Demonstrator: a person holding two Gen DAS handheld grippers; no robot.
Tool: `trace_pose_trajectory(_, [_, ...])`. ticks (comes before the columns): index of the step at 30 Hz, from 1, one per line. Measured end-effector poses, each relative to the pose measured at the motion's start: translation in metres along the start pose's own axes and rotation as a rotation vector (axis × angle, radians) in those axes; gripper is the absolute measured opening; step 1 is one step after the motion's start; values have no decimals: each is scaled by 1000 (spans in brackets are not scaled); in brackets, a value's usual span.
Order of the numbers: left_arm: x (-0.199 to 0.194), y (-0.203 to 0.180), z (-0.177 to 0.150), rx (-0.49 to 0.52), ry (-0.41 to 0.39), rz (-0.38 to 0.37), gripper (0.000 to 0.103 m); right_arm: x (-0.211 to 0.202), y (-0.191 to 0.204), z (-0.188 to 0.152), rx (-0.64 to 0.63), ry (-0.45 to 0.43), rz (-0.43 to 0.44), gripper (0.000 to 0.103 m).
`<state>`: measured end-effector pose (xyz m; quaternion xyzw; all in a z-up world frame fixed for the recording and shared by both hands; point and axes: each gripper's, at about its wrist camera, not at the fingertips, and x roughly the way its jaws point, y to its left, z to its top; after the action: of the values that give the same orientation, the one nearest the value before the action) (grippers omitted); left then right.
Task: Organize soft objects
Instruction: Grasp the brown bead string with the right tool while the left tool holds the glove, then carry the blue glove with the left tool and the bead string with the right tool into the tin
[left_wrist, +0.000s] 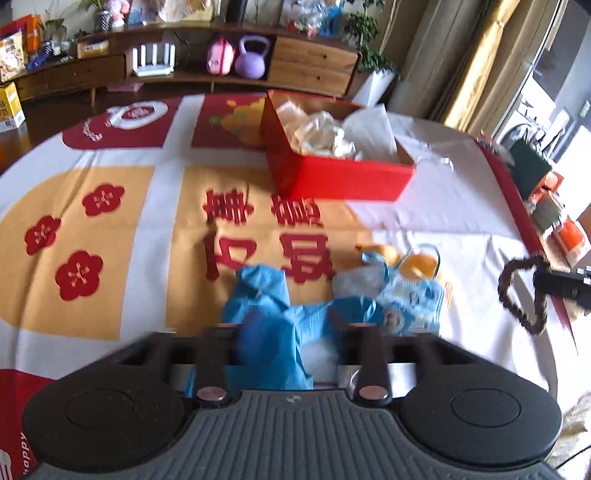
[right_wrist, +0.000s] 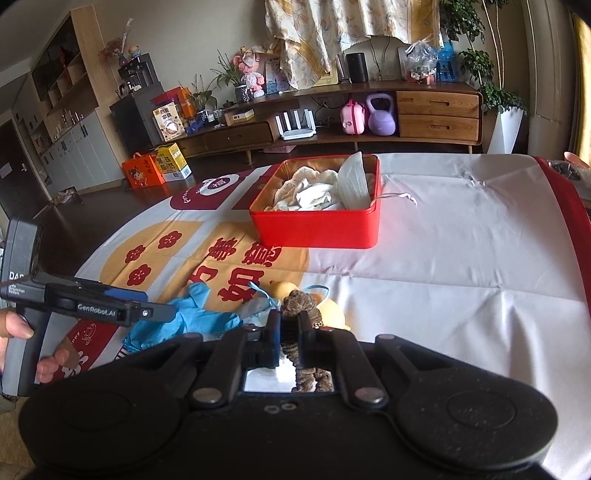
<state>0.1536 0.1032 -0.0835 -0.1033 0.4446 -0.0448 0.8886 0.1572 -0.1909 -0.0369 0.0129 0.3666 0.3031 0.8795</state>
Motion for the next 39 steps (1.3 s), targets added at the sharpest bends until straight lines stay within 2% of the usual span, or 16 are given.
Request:
trace_pose_trajectory(1, [1, -1, -2, 12, -1, 4, 81, 1, 0, -1, 2, 2, -1, 8])
trace_pose_trajectory(4, [9, -2, -8, 40, 19, 21, 81, 4, -1, -3, 4, 12, -2, 8])
trace_pose_trajectory(8, [21, -5, -18, 93, 27, 107, 81, 5, -2, -5, 6, 16, -3, 8])
trace_pose_trajectory(14, [30, -1, -26, 81, 30, 127, 80, 6, -4, -6, 12, 22, -4, 8])
trace_pose_trajectory(17, [32, -2, -28, 84, 32, 130, 65, 8, -4, -6, 12, 23, -4, 8])
trace_pose_trajectory(19, [32, -2, -29, 78, 29, 133, 60, 8, -4, -6, 14, 23, -5, 8])
trace_pose_trajectory(24, [29, 1, -27, 64, 11, 139, 34, 8, -4, -6, 14, 22, -3, 8])
trace_pose_trajectory(26, [29, 2, -26, 64, 13, 148, 30, 8, -4, -6, 10, 23, -5, 8])
trace_pose_trajectory(29, [29, 3, -25, 57, 9, 155, 19, 7, -4, -5, 13, 23, -5, 8])
trace_pose_trajectory(32, [28, 2, -24, 52, 10, 144, 13, 8, -4, -5, 12, 23, -6, 8])
trace_pose_trajectory(39, [21, -1, -21, 46, -14, 133, 8, 7, -4, -5, 14, 16, -7, 8])
